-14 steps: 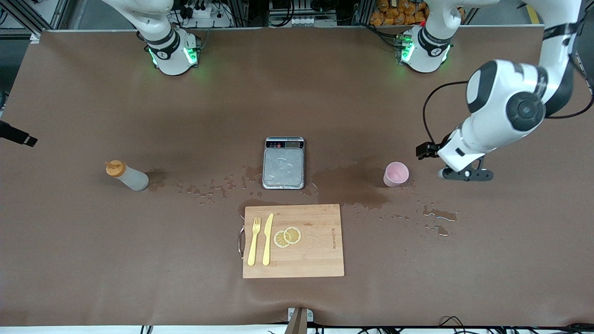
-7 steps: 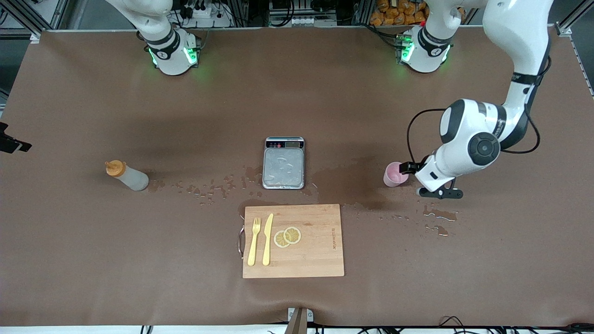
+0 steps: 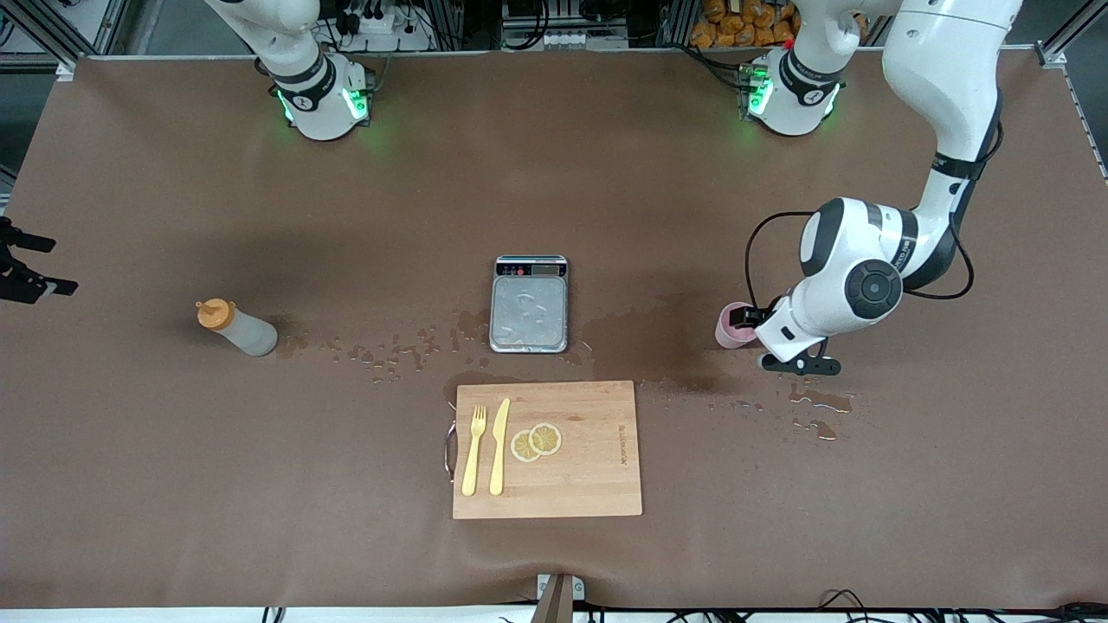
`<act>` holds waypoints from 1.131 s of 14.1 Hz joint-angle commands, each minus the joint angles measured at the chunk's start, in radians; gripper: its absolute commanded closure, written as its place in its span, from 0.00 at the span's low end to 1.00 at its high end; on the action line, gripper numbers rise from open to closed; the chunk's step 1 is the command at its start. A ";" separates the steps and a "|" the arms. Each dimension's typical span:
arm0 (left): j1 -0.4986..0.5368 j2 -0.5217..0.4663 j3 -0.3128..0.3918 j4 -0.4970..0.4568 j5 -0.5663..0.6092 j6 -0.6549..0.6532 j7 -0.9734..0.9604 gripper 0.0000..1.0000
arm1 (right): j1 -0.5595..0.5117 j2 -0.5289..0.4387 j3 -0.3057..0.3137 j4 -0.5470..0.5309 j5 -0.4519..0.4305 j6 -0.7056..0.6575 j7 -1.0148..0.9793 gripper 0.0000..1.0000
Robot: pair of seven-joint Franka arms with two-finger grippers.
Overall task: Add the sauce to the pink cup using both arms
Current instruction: 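Grasp the pink cup with the left gripper while the right gripper reaches the bottle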
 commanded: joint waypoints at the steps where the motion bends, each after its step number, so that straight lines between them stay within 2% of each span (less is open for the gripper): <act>1: -0.003 0.010 0.002 -0.001 -0.015 0.000 -0.015 0.16 | -0.063 0.082 0.017 0.025 0.045 -0.021 -0.008 0.00; 3: -0.005 0.019 0.000 -0.003 -0.015 0.000 -0.061 0.67 | -0.083 0.125 0.017 0.027 0.083 -0.021 -0.027 0.00; 4: -0.006 0.025 -0.006 -0.003 -0.015 -0.002 -0.072 1.00 | -0.092 0.148 0.017 0.027 0.111 -0.022 -0.027 0.00; 6: -0.008 0.033 -0.009 -0.001 -0.013 -0.002 -0.072 1.00 | -0.130 0.197 0.017 0.025 0.196 -0.030 -0.025 0.00; 11: -0.008 0.023 -0.009 0.004 -0.013 -0.002 -0.072 1.00 | -0.164 0.301 0.017 0.027 0.289 -0.028 -0.013 0.00; 16: -0.008 -0.060 -0.012 0.011 -0.015 -0.003 -0.076 1.00 | -0.201 0.424 0.017 0.025 0.413 -0.030 0.030 0.00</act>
